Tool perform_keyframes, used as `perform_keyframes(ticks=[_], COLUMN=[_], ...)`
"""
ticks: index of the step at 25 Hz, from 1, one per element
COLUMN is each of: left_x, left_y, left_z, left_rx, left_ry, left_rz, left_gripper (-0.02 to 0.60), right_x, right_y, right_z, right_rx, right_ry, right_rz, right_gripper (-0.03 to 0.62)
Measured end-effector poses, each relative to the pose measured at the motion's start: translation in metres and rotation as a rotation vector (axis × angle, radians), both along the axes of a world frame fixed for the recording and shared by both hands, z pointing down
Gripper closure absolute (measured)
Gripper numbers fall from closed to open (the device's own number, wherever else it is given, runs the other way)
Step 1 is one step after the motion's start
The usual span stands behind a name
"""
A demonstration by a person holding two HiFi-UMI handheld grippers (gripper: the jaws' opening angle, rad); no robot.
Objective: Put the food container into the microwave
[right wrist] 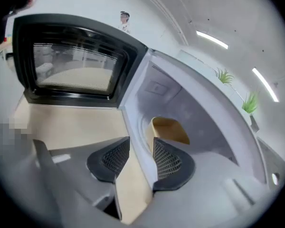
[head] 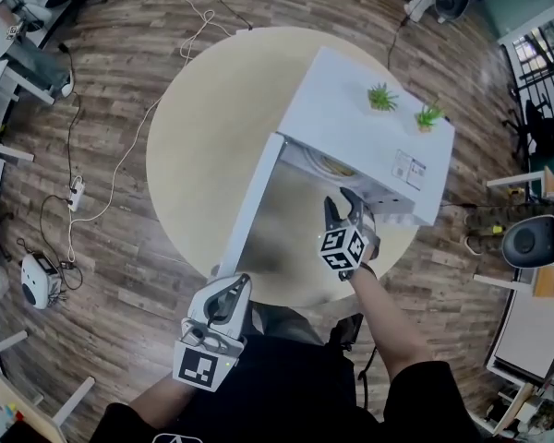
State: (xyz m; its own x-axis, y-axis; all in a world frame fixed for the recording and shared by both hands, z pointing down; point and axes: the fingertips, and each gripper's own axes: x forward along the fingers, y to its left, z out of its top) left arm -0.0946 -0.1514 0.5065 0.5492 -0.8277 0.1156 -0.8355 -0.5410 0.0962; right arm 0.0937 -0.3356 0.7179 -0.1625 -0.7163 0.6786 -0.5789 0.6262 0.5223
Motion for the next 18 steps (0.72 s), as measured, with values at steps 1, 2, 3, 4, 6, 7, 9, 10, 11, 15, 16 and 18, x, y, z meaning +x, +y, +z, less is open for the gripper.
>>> perform_keyframes(ticks=[1, 2, 3, 4, 6, 7, 9, 10, 11, 15, 16, 18], left_x=[0.001, 0.002, 0.004, 0.007, 0.014, 0.018, 0.026, 0.030, 0.036, 0.062, 0.068, 0.078], left_y=[-0.001, -0.002, -0.005, -0.007, -0.012, -0.014, -0.016, -0.017, -0.018, -0.025, -0.026, -0.027], left_z=[-0.001, -0.003, -0.005, -0.008, -0.012, -0.014, -0.017, -0.018, -0.020, -0.040, -0.046, -0.059], left_rx=[-0.002, -0.003, 0.001, 0.006, 0.008, 0.006, -0.009, -0.018, -0.021, 0.021, 0.032, 0.059], left_ry=[-0.003, -0.006, -0.011, -0.017, -0.025, -0.023, -0.016, -0.016, -0.019, 0.005, 0.013, 0.021], left_rz=[0.002, 0.006, 0.011, 0.019, 0.035, 0.042, 0.058, 0.068, 0.081, 0.136, 0.145, 0.160], left_gripper=[0.581, 0.581, 0.581, 0.581, 0.581, 0.581, 0.581, 0.581, 0.581, 0.581, 0.581, 0.581], right_x=[-0.001, -0.001, -0.001, 0.000, 0.006, 0.010, 0.015, 0.015, 0.015, 0.012, 0.009, 0.004], right_y=[0.020, 0.041, 0.061, 0.081, 0.115, 0.130, 0.156, 0.167, 0.177, 0.205, 0.211, 0.217], right_z=[-0.002, -0.003, -0.004, -0.005, -0.006, -0.008, -0.013, -0.016, -0.021, -0.056, -0.067, -0.092], right_rx=[-0.019, -0.046, -0.080, -0.118, -0.192, -0.224, -0.279, -0.301, -0.319, -0.327, -0.315, -0.274], right_ry=[-0.008, -0.017, -0.029, -0.043, -0.064, -0.072, -0.092, -0.102, -0.112, -0.169, -0.189, -0.238], right_rz=[-0.009, -0.019, -0.026, -0.027, -0.020, -0.014, -0.006, -0.007, -0.009, -0.010, -0.010, -0.007], right_gripper=[0.437, 0.437, 0.439, 0.445, 0.461, 0.473, 0.491, 0.498, 0.502, 0.561, 0.567, 0.581])
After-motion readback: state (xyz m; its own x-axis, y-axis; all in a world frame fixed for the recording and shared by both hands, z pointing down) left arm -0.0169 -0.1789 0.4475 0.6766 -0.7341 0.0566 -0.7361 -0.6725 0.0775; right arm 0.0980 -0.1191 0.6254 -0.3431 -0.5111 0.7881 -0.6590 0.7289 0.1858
